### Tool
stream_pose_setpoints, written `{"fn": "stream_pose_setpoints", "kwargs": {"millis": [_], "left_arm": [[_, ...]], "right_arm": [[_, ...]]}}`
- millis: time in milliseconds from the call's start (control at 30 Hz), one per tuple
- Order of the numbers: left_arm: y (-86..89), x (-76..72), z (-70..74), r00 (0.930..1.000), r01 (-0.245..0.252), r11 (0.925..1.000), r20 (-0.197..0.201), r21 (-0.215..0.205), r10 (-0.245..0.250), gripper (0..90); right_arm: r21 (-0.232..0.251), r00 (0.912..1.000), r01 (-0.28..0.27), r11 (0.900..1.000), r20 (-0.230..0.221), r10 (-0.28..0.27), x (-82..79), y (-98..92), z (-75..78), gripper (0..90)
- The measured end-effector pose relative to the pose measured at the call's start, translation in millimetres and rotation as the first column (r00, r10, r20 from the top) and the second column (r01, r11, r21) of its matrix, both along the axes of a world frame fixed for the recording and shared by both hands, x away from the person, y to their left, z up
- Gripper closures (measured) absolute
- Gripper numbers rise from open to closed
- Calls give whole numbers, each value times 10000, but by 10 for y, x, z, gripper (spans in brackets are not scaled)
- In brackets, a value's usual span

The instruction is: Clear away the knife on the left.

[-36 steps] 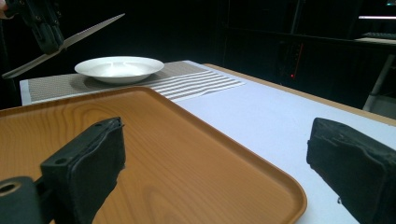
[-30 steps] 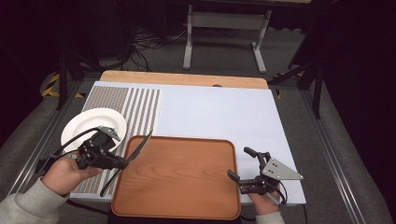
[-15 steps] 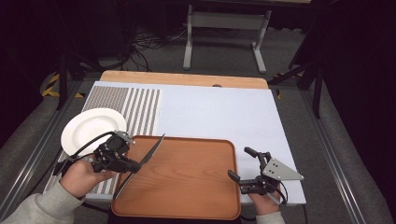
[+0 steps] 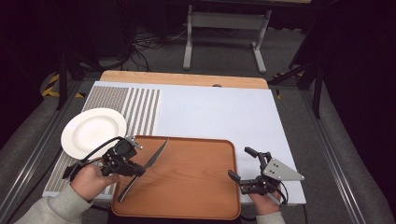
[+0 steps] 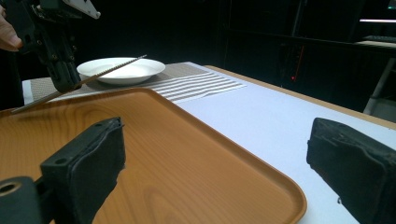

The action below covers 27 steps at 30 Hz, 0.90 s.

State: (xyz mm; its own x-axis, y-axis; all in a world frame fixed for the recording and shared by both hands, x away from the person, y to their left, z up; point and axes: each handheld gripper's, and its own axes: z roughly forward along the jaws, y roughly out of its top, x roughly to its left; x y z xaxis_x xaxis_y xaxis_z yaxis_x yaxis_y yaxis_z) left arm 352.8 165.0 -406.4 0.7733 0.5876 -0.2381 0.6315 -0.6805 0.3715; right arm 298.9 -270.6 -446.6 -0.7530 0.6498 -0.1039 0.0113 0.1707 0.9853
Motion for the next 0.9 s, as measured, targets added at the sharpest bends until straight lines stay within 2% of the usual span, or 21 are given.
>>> {"fn": "stream_pose_setpoints", "kwargs": {"millis": [433, 600, 900], "left_arm": [[-16, 33, -117, 9998, -147, 9998, -146, 138, 149, 800], [-57, 50, -161, 9995, -174, 9993, -250, 330, 182, 800], [-52, 75, -215, 9989, -268, 9992, -379, 300, 280, 799]], "right_arm": [[18, 10000, -11, 10000, 3, 11, 6, 3, -3, 50], [26, 10000, 16, 10000, -8, -16, 3, 0, 0, 50], [58, 10000, -3, 10000, 36, 3, 4, -8, 5, 50]]}}
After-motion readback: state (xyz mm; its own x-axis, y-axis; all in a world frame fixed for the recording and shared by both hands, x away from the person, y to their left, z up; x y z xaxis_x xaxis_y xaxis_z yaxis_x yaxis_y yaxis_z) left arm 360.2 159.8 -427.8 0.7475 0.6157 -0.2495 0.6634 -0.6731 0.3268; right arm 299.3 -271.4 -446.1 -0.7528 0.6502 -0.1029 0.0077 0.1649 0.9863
